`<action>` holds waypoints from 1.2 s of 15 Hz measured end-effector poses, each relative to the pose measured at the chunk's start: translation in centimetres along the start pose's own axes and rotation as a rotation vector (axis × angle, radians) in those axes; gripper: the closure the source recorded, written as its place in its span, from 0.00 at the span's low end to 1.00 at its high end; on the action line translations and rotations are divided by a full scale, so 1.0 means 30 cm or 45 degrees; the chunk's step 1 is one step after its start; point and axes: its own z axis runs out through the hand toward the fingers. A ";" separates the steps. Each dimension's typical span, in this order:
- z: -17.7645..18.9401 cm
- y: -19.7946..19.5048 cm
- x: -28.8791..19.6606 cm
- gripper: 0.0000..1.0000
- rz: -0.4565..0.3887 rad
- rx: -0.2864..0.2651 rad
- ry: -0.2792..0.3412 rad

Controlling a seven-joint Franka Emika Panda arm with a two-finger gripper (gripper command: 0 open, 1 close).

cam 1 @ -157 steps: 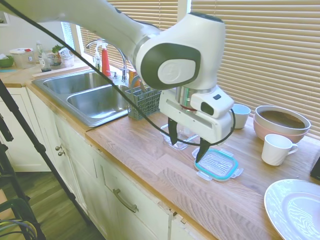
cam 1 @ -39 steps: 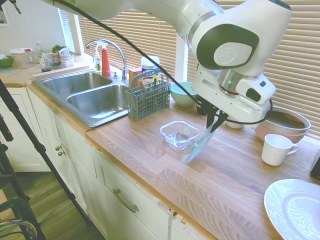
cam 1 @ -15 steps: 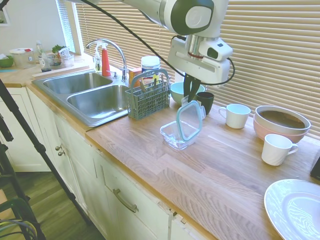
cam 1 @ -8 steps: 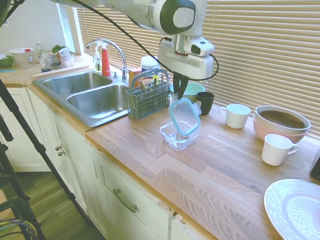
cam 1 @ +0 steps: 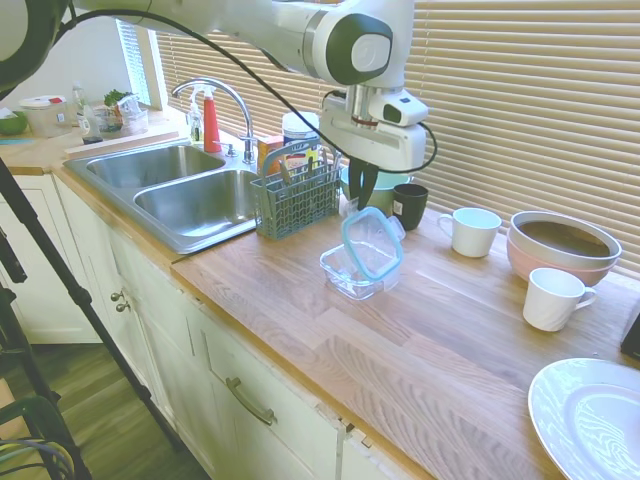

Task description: Cover the lid of the food container

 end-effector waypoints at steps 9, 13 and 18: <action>0.183 -0.165 -0.084 1.00 -0.015 -0.106 0.013; 0.238 -0.181 -0.069 1.00 -0.016 -0.112 0.018; 0.261 -0.184 -0.060 1.00 -0.026 -0.115 0.044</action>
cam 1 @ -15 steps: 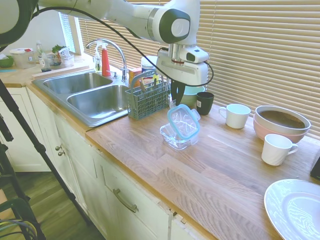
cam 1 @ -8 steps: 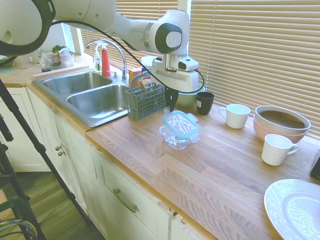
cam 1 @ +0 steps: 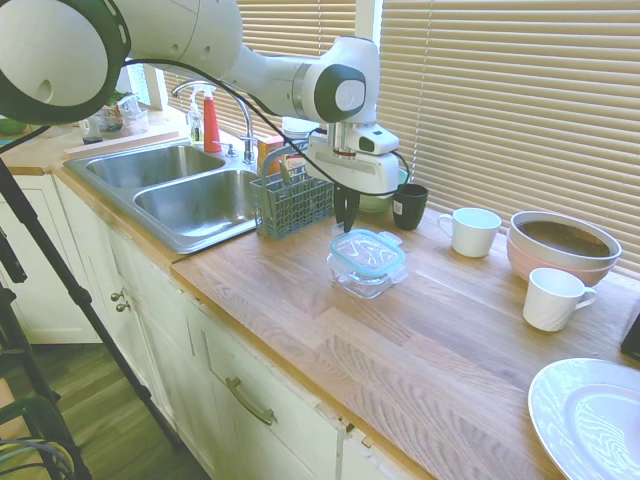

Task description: Cover the lid of the food container

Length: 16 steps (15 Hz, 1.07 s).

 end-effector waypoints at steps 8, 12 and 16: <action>0.043 -0.011 -0.015 0.00 -0.026 -0.021 0.023; 0.043 -0.011 -0.014 0.00 -0.026 -0.023 0.024; 0.043 -0.007 -0.011 0.00 -0.023 -0.025 0.026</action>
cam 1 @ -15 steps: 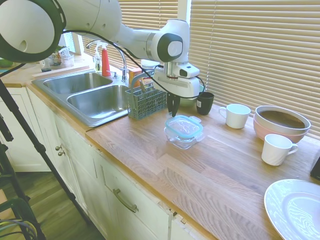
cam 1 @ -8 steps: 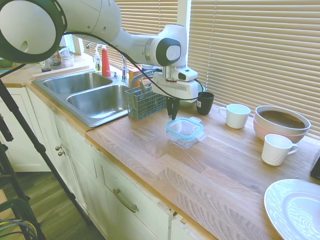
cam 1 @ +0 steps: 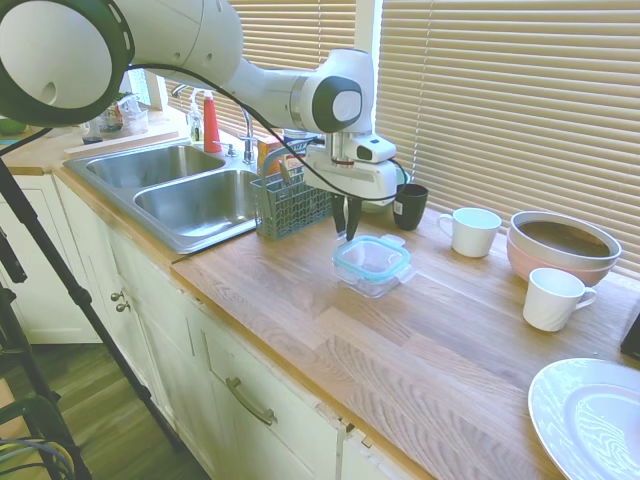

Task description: Cover the lid of the food container

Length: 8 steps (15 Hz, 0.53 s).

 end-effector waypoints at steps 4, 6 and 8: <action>-0.038 0.015 0.002 0.00 0.006 0.015 0.012; -0.086 0.045 -0.016 0.00 0.010 0.040 0.029; -0.126 0.094 -0.053 0.00 0.007 0.064 0.042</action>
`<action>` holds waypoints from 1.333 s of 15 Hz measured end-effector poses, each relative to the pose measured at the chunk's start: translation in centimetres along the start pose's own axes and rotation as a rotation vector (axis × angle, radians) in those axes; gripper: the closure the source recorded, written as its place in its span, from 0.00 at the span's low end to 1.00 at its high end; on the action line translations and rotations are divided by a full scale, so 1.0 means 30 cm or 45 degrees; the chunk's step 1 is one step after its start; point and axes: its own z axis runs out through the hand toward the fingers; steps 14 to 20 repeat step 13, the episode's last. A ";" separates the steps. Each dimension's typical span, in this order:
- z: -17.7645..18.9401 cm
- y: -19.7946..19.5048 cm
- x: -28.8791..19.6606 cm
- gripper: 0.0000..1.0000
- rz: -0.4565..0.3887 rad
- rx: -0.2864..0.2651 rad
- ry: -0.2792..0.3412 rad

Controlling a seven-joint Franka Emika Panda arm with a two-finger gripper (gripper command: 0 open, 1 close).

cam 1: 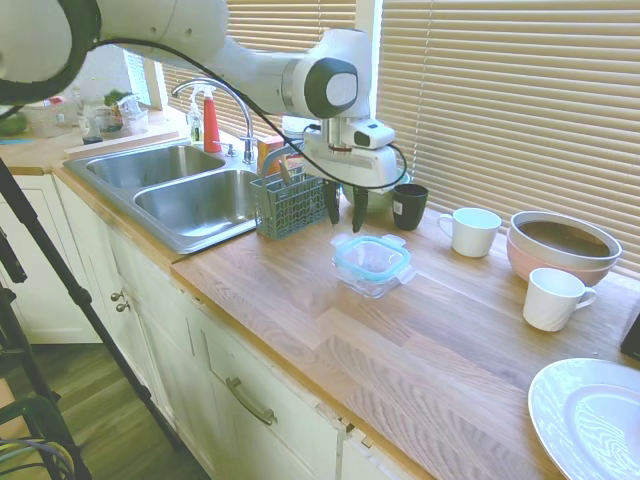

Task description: Cover the lid of the food container

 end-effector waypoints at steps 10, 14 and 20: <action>0.045 0.368 -0.134 0.00 -0.044 0.037 -0.028; 0.054 0.433 -0.126 0.00 -0.050 0.050 -0.051; 0.054 0.433 -0.126 0.00 -0.050 0.050 -0.051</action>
